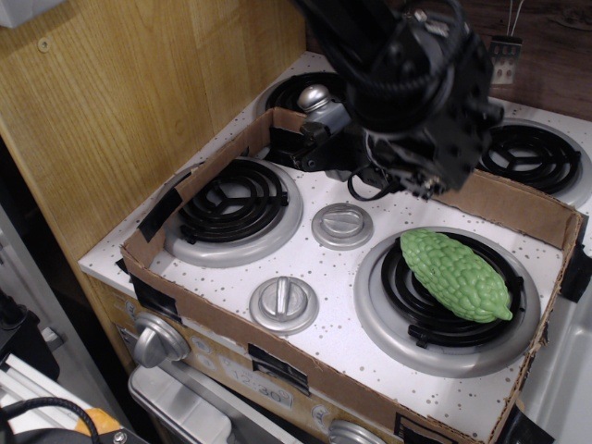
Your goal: Right pepper shaker
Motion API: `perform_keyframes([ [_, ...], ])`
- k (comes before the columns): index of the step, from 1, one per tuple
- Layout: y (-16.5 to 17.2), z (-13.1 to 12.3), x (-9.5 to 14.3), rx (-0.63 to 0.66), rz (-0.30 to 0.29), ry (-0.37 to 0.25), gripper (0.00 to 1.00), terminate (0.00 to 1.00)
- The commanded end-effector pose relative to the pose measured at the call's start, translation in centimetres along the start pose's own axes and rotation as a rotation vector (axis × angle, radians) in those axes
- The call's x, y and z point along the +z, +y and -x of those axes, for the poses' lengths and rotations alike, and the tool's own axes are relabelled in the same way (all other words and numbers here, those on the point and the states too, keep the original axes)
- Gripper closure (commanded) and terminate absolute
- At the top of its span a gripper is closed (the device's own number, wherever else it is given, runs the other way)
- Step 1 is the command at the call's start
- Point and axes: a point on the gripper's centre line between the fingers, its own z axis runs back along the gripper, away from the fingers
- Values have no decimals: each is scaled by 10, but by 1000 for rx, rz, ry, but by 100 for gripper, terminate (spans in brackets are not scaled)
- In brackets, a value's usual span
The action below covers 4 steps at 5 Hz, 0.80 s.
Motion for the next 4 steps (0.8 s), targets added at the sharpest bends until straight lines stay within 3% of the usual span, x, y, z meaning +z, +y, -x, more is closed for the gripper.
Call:
perform_keyframes([
  [1, 2, -5, -11, -52, -17, 94, 100, 0],
  [4, -5, -18, -25, -97, -68, 242, 100, 0],
])
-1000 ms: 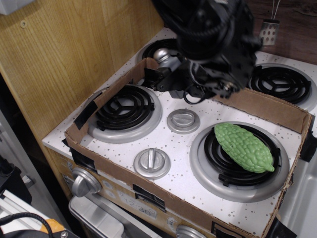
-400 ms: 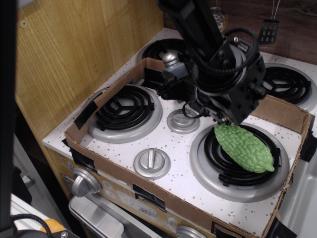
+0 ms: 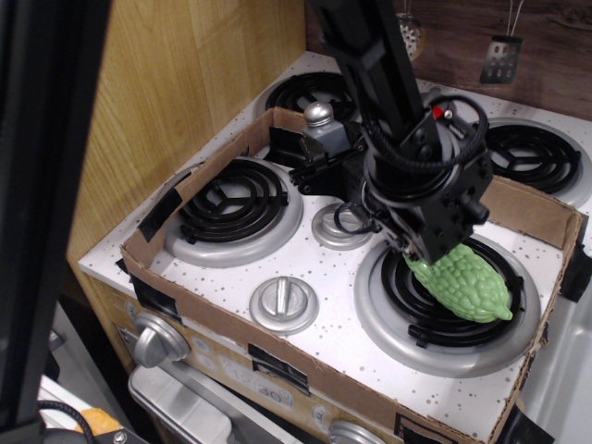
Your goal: Right pepper shaker
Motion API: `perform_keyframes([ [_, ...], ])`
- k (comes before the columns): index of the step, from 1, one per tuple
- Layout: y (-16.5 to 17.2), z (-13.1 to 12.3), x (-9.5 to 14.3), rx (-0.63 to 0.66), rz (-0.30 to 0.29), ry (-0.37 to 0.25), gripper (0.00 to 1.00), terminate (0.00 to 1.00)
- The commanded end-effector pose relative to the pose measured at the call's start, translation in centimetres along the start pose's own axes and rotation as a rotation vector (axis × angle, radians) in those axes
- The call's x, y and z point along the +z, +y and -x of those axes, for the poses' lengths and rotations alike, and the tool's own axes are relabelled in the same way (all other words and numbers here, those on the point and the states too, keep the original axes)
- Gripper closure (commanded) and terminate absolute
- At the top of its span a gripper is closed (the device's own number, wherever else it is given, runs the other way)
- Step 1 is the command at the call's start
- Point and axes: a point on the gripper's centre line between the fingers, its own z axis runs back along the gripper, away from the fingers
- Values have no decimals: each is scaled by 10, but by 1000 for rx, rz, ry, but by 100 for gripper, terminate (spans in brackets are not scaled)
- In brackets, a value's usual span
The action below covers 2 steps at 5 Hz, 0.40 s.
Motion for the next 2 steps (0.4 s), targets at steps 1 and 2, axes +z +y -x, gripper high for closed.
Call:
perform_keyframes([
  [1, 3, -3, -3, 47, -34, 40, 100, 0],
  [2, 4, -6, -3, 66, -35, 27, 100, 0],
])
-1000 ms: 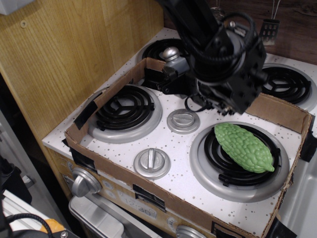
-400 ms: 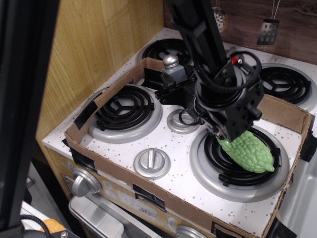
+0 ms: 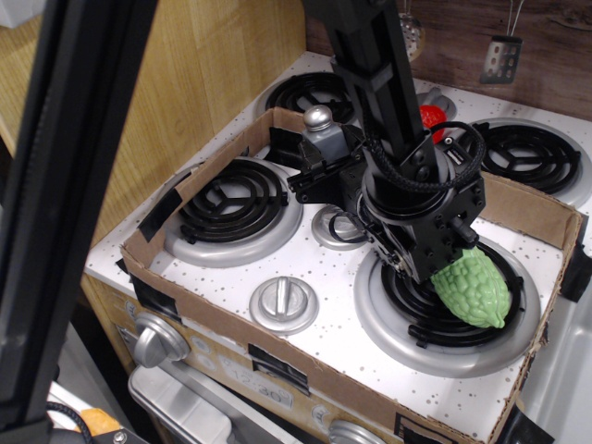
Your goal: Right pepper shaker
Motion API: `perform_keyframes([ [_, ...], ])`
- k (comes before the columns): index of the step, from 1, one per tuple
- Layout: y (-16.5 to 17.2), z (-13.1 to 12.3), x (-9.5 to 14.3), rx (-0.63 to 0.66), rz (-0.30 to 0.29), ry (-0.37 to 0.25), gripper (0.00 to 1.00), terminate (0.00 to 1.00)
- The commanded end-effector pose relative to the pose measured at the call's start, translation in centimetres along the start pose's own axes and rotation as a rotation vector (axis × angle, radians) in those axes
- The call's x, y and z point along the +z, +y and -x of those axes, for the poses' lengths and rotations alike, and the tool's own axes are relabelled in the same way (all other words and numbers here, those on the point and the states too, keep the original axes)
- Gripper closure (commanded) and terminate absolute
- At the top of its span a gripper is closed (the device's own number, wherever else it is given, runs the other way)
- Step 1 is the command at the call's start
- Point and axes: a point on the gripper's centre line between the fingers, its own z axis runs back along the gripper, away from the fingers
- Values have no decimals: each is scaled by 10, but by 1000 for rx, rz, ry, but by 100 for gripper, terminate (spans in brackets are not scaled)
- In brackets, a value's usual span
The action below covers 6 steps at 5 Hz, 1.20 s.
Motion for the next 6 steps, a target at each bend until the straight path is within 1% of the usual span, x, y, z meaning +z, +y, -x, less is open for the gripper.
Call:
perform_keyframes([
  [1, 5, 3, 2, 35, -6, -29, 0, 0],
  [3, 4, 7, 7, 50, 4, -58, 0, 0],
  [4, 4, 19, 16, 46, 20, -89, 0, 0],
  [5, 6, 29, 27, 53, 21, -149, 0, 0],
  [6, 13, 38, 42, 61, -16, -260, 0, 0],
])
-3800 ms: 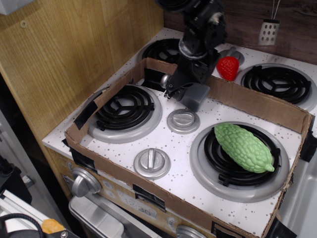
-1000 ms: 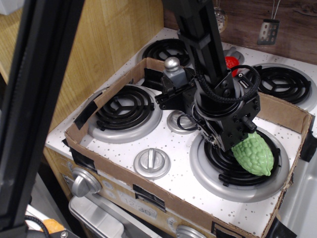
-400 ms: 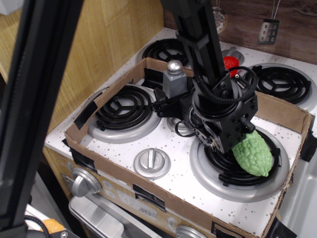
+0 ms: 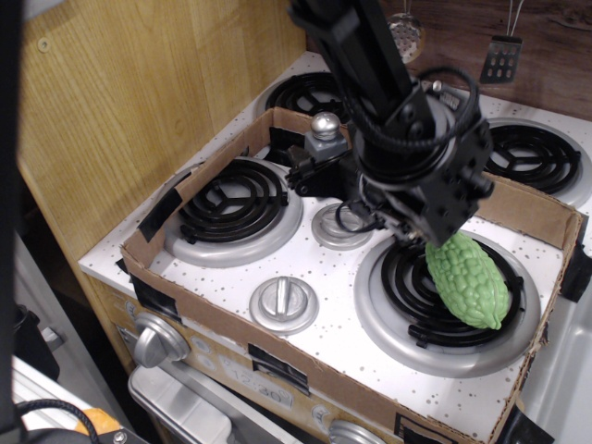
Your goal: Right pepper shaker
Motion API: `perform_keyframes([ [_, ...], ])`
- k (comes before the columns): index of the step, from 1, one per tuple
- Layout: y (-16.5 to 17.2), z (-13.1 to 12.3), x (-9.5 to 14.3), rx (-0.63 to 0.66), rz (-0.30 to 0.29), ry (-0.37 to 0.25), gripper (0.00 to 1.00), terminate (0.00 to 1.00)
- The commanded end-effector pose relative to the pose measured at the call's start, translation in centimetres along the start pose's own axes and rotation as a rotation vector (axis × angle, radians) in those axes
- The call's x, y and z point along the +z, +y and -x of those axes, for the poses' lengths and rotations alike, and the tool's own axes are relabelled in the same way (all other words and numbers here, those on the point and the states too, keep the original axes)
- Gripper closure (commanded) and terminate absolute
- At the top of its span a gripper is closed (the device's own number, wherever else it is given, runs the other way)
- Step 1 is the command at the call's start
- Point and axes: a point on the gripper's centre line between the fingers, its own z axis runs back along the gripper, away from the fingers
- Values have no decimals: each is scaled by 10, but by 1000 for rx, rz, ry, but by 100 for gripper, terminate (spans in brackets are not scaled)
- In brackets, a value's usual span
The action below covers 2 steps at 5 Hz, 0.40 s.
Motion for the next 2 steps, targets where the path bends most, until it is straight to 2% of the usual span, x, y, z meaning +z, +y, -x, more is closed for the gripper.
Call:
perform_keyframes([
  [1, 21, 38, 38, 58, -105, -106, 0, 0],
  [2, 33, 63, 49, 151, -4, -340, 0, 100],
])
